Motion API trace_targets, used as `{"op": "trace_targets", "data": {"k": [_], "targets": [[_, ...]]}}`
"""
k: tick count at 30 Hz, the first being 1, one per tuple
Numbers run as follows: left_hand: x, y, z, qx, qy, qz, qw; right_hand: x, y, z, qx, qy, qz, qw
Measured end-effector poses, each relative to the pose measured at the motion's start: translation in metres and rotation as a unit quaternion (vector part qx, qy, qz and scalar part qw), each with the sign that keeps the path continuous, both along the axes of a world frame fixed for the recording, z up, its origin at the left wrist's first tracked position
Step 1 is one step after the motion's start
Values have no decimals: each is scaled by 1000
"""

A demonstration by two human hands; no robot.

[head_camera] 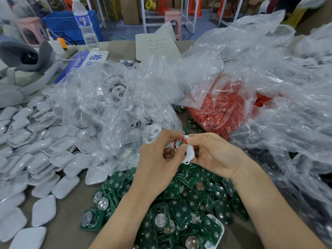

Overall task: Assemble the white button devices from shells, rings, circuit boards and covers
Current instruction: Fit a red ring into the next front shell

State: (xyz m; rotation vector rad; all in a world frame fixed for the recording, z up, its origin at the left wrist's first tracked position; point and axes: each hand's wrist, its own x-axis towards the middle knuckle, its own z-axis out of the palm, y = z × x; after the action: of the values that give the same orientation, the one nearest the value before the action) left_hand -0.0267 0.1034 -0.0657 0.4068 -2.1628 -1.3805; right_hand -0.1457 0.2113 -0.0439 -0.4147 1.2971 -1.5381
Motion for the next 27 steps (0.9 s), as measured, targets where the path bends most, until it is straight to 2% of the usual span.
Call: {"op": "trace_targets", "data": {"k": [4,13,21,27], "targets": [[-1,1,-2,-3,8,9,1000,3,-1,0,12,29,-22,999],[1,0,-1,-2,-12,-10,1000,6,-3,-3,70,153,-66,983],[0,-2,-1,-36,-9,12,999,5,-3,-5,58,243,-99,963],[-1,-3,5,-40,-1,30,999,-1,1,-6,-2,203,-70,977]]}}
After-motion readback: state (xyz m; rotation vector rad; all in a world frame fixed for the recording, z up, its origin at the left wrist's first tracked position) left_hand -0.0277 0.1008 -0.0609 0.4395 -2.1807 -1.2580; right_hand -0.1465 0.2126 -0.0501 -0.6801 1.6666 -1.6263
